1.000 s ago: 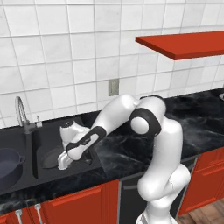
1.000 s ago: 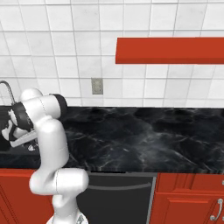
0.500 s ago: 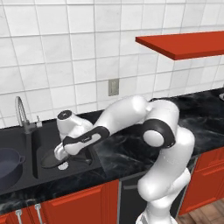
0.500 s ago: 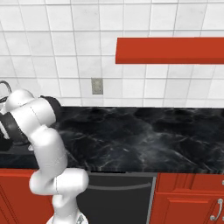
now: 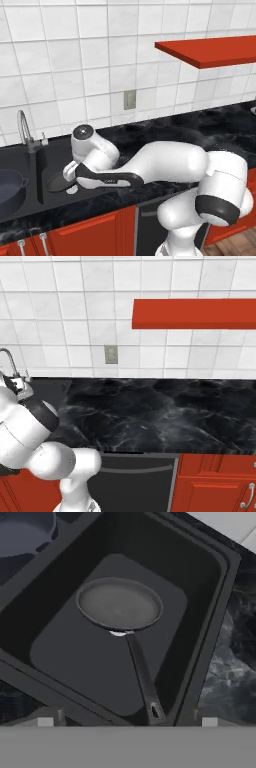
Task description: Move the pot and pan from the stove into the sink.
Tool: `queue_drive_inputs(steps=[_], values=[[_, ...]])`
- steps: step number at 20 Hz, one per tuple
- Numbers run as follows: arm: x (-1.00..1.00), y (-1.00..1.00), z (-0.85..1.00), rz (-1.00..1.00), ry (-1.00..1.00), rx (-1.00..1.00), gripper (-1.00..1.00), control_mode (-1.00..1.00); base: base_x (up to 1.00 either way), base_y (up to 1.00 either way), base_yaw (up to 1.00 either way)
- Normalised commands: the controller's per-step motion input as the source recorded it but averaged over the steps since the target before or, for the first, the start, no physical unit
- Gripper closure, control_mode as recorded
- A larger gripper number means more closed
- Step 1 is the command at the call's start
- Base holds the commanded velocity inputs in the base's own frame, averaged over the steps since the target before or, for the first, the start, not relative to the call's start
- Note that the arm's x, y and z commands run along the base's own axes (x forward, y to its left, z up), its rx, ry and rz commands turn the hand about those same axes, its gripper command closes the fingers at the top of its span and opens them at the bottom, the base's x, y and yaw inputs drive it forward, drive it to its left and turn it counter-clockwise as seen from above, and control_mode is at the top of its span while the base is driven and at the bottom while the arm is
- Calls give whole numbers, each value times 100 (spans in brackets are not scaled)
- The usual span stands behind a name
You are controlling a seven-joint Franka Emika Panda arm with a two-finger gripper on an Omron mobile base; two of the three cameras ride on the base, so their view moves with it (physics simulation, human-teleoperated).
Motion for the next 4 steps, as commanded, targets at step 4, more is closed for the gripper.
queue_drive_inputs(steps=[4], values=[[-75,-41,55,0,-27,20,-100,-100,0,0,0]])
